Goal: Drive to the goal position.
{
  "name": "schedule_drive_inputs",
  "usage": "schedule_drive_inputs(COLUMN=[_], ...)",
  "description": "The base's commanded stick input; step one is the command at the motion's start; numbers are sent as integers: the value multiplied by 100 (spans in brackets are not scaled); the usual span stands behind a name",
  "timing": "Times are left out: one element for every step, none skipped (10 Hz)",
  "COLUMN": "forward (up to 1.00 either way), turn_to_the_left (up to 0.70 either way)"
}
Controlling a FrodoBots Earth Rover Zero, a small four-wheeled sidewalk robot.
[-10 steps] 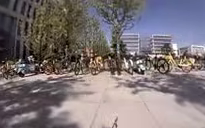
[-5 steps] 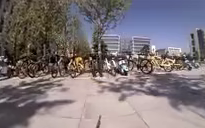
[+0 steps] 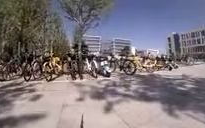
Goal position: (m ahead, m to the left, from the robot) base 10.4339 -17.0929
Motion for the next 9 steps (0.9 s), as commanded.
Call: schedule_drive_inputs(forward=[70,70,70,70,70,70,70,70,70], turn_to_the_left=[-32,-32,-32,-32,-32,-32,-32,-32,-32])
